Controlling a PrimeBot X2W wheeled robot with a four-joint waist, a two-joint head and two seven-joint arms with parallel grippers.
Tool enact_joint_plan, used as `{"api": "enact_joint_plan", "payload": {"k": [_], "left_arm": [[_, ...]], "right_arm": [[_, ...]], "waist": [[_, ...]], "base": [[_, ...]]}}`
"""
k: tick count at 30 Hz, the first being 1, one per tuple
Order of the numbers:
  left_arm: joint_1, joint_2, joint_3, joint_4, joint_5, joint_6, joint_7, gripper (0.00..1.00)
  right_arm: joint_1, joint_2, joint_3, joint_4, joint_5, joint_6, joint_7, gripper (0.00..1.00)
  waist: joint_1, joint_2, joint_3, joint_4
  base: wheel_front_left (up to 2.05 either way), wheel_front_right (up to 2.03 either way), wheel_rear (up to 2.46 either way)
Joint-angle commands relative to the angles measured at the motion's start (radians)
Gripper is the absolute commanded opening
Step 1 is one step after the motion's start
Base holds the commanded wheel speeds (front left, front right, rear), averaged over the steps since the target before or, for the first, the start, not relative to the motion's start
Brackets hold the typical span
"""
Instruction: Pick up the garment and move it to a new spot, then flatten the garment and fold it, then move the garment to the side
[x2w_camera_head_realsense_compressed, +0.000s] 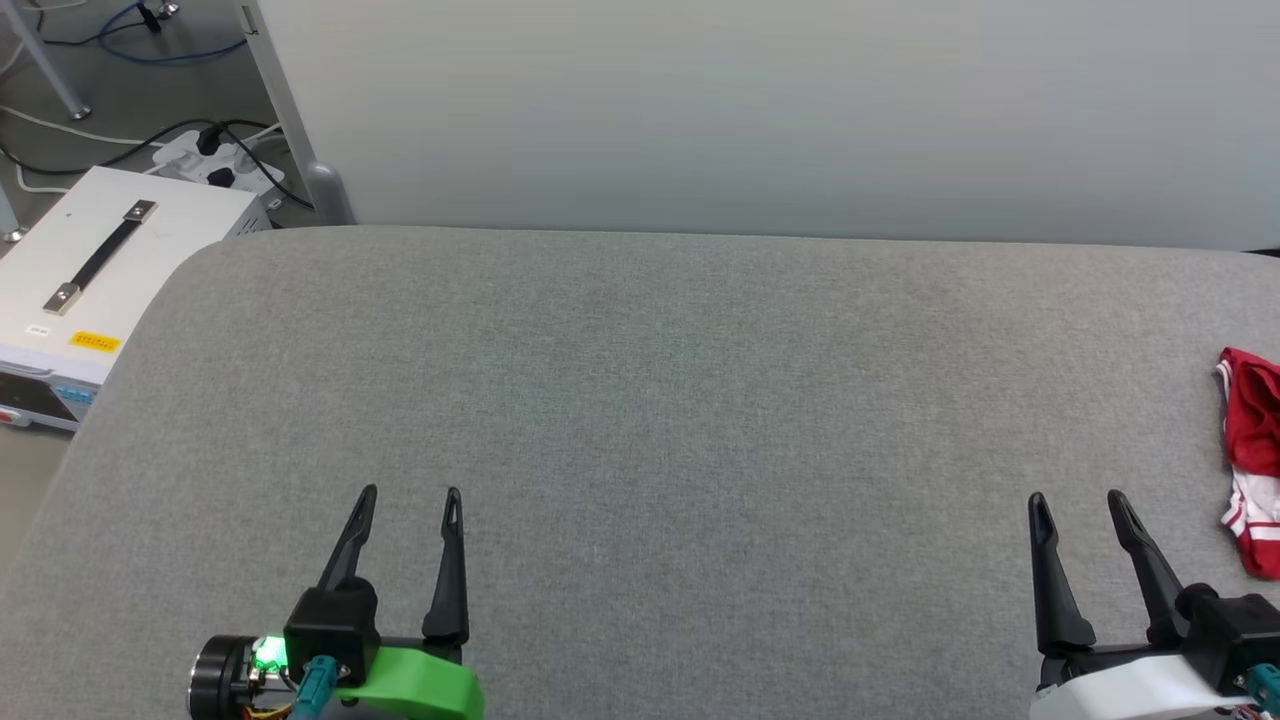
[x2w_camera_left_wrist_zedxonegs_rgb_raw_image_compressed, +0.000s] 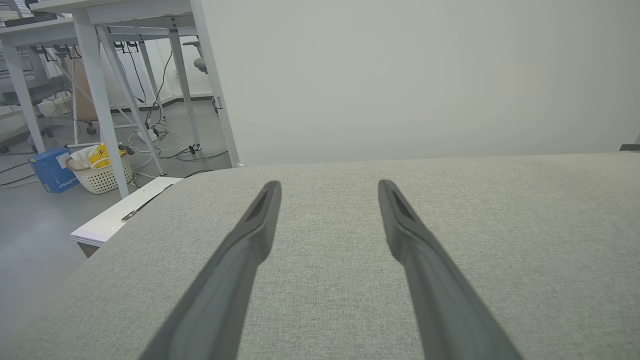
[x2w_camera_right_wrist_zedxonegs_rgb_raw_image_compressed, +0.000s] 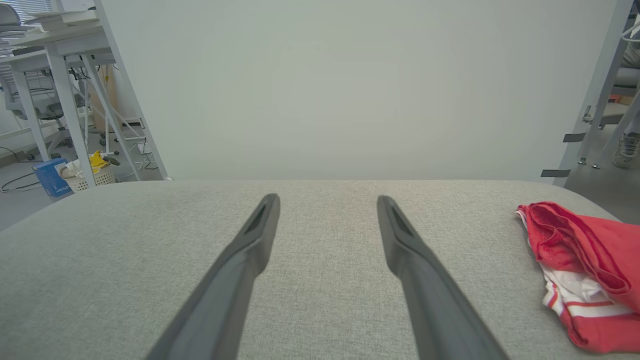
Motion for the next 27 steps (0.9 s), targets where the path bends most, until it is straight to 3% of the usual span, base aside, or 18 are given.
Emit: {"api": "enact_joint_plan", "payload": {"k": [1,10,11,27], "left_arm": [[0.019,-0.004,0.003,-0.002,-0.003,-0.006,-0.006,1.00],[0.024,-0.010,0.004,0.006,0.002,-0.016,-0.006,1.00],[0.009,-0.006,0.004,0.005,0.001,-0.010,0.000,0.00],[0.001,-0.009,0.013,-0.002,0.006,-0.012,0.026,0.00]], "right_arm": [[0.014,0.003,-0.002,-0.006,0.002,-0.001,-0.005,1.00],[0.022,0.009,-0.003,-0.001,-0.004,-0.001,-0.005,1.00],[0.012,0.006,-0.001,0.000,-0.002,0.000,0.000,0.00],[-0.001,0.007,0.002,0.002,-0.018,0.000,0.026,0.00]], "waist": [[0.0001,0.0000,-0.001,-0.001],[0.0001,0.0000,-0.004,0.000],[0.0001,0.0000,-0.004,0.000],[0.0001,0.0000,-0.003,-0.005]], "base": [[0.00,0.00,0.00],[0.00,0.00,0.00],[0.00,0.00,0.00],[0.00,0.00,0.00]]}}
